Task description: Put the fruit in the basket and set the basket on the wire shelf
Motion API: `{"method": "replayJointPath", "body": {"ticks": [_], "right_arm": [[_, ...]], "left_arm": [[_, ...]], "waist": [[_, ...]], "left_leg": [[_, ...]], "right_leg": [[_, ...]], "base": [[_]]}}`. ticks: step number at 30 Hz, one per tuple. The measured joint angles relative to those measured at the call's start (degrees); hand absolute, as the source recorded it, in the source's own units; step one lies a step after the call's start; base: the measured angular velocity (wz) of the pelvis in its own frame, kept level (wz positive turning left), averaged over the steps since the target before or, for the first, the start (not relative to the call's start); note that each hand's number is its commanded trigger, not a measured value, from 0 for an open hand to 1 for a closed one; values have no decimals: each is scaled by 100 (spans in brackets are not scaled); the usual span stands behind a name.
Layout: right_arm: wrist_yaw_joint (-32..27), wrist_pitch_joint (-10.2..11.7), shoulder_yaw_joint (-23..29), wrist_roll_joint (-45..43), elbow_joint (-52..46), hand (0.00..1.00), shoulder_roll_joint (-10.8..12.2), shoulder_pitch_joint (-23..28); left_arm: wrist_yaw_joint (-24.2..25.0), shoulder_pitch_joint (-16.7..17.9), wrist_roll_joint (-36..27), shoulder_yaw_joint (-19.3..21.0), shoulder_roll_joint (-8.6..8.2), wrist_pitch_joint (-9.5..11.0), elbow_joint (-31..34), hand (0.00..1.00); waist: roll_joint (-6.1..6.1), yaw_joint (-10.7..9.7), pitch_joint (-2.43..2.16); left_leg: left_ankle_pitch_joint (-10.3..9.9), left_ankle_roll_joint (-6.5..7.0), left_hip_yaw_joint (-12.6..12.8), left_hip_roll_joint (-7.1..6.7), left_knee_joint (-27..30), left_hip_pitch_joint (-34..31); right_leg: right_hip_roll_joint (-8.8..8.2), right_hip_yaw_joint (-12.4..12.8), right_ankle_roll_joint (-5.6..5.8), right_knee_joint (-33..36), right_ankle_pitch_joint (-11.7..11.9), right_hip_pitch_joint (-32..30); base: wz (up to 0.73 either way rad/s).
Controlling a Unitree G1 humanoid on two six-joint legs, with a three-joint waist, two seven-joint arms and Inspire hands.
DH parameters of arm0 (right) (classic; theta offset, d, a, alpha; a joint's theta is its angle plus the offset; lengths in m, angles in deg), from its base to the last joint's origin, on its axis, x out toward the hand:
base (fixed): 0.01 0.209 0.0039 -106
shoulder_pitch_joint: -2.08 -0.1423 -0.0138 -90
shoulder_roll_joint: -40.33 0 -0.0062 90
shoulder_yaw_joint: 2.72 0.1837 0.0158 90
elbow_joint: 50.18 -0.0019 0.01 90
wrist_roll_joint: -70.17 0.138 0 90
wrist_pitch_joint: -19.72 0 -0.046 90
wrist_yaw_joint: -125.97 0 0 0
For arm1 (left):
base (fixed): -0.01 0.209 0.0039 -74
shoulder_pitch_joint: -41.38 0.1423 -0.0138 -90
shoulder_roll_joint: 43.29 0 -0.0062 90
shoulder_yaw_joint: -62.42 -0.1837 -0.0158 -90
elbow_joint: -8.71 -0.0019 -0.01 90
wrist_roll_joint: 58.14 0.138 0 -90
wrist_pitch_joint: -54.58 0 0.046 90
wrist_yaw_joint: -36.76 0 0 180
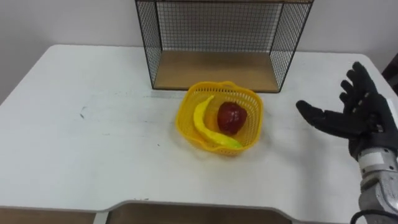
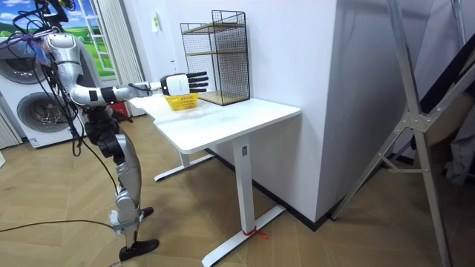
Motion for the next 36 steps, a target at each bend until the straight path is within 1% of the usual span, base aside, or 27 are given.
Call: {"method": "replayJointPath", "body": {"ticks": [1,2,3,4,5,6,7,8,9,10,11,12,13,15,17,19,22,24,26,27,28,29,30,31,33,34,36], "right_arm": [[-36,15,5,-18,1,0,15,17],[-66,25,53,-1,1,0,78,34],[-99,28,64,-6,1,0,99,56],[-103,33,65,-20,1,0,99,62],[-110,91,78,-28,1,0,106,165],[-114,121,145,-62,2,0,143,323],[-112,121,188,-81,3,0,175,376],[-115,121,240,-87,1,0,233,394],[-102,138,237,-90,-6,0,259,391],[-96,148,238,-88,-8,0,275,391],[-90,167,237,-78,-18,0,314,391],[-96,190,236,-77,-17,0,359,391],[-100,206,233,-86,-14,0,367,391],[-86,262,201,-108,-13,0,372,399],[-41,289,186,-124,-8,0,395,431],[-17,297,184,-130,-4,0,416,483],[-7,349,185,-157,8,0,492,487],[34,428,183,-296,21,0,541,485],[122,487,181,-362,21,0,594,474],[170,569,151,-357,49,0,615,474],[185,599,127,-356,69,0,617,474],[227,621,66,-357,91,0,617,474],[253,629,-29,-345,100,0,620,465],[285,630,-66,-342,111,0,632,452],[411,636,-255,-341,184,0,688,433],[435,636,-302,-332,197,0,708,433],[529,636,-515,-273,217,0,731,432]], "left_arm": [[-147,-1,2,50,1,50,158,0],[-439,4,1,104,2,153,494,0],[-713,34,106,84,10,177,781,0],[-822,59,222,83,9,168,805,0],[-987,111,234,88,-26,154,974,0],[-1159,154,256,95,-73,154,1337,0],[-1240,167,259,98,-94,161,1534,0],[-1396,167,260,125,-116,181,1971,0],[-1511,137,284,164,-110,265,2372,0],[-1556,110,349,180,-103,338,2527,0],[-1604,71,519,226,-99,466,2819,0],[-1643,41,544,239,-91,560,3141,0],[-1645,17,548,237,-90,603,3282,0],[-1617,-4,556,203,-89,712,3594,0],[-1583,5,686,172,-92,717,3690,0],[-1537,7,792,106,-91,722,3818,0],[-1381,6,1078,-9,-91,779,3968,0],[-1227,-4,1423,-122,-91,820,4021,0],[-1060,-17,1474,-189,-93,821,4085,0],[-969,-25,1473,-280,-93,823,4163,0],[-907,-35,1466,-342,-91,827,4198,0],[-764,-85,1441,-497,-90,835,4243,0],[-622,-163,1427,-687,-91,836,4257,0],[-540,-219,1408,-788,-95,836,4256,0],[-135,-334,1299,-1129,-100,837,4253,0],[-34,-342,1259,-1193,-101,837,4253,0],[321,-356,1080,-1465,-99,837,4252,0]], "waist": [[0,9,0],[0,10,-9],[15,19,-15],[29,20,-16],[31,35,-16],[28,80,-17],[15,108,-26],[5,154,-34],[15,193,-31],[25,203,-28],[57,212,-16],[78,202,-9],[94,202,1],[148,162,17],[163,106,19],[157,77,22],[134,16,14],[86,-38,25],[71,-68,32],[65,-81,35],[65,-87,36],[68,-100,46],[73,-105,61],[75,-108,64],[71,-123,71],[69,-121,72],[47,-216,85]], "left_leg": [[0,0,11,0,-27,0],[1,0,18,0,-68,15],[2,2,25,-2,-58,24],[2,2,24,-3,-61,29],[2,2,13,-3,-67,31],[2,1,-8,-3,-68,27],[2,1,-16,-3,-70,25],[1,1,-28,-3,-73,22],[1,1,-16,-3,-77,30],[1,1,-4,-3,-78,38],[0,2,2,-4,-79,54],[0,2,-1,-4,-77,57],[0,2,-3,-3,-74,56],[0,1,-2,-3,-72,59],[1,1,-5,-3,-74,58],[1,0,-8,-4,-81,47],[2,1,-9,-13,-73,18],[2,1,-9,-14,-73,17],[2,1,-10,-14,-74,15],[2,1,-10,-15,-74,17],[2,1,-6,-15,-74,17],[2,1,-3,-15,-75,17],[2,1,-3,-15,-78,15],[2,1,-2,-15,-77,13],[2,1,9,-15,-77,14],[2,1,10,-15,-78,16],[2,2,14,-15,-82,25]], "right_leg": [[0,18,0,2,0,-11],[0,35,0,3,0,-43],[0,48,1,4,1,-65],[0,51,1,3,1,-57],[4,48,1,2,1,-37],[8,36,1,0,1,-61],[8,33,1,1,1,-61],[8,35,1,5,1,-68],[6,44,1,5,1,-73],[3,48,1,5,1,-70],[1,48,1,7,1,-52],[1,48,1,6,1,-46],[1,41,1,4,1,-37],[1,32,1,0,1,-26],[1,20,2,-4,0,-28],[2,16,6,-21,-2,-29],[7,36,6,-78,-2,-33],[7,45,6,-75,-2,-37],[8,48,6,-73,-2,-39],[8,49,6,-73,-2,-34],[8,55,6,-73,-2,-39],[7,62,5,-74,-1,-41],[7,68,5,-73,-1,-41],[7,70,5,-72,-1,-39],[8,88,5,-71,-1,-31],[8,88,5,-70,-1,-24],[8,101,5,-71,-1,-15]], "base": [[-12],[-7],[-5],[0],[0],[6],[7],[0],[0],[-7],[0],[0],[0],[0],[0],[0],[0],[0],[0],[0],[0],[0],[0],[0],[0],[-3],[0]]}}
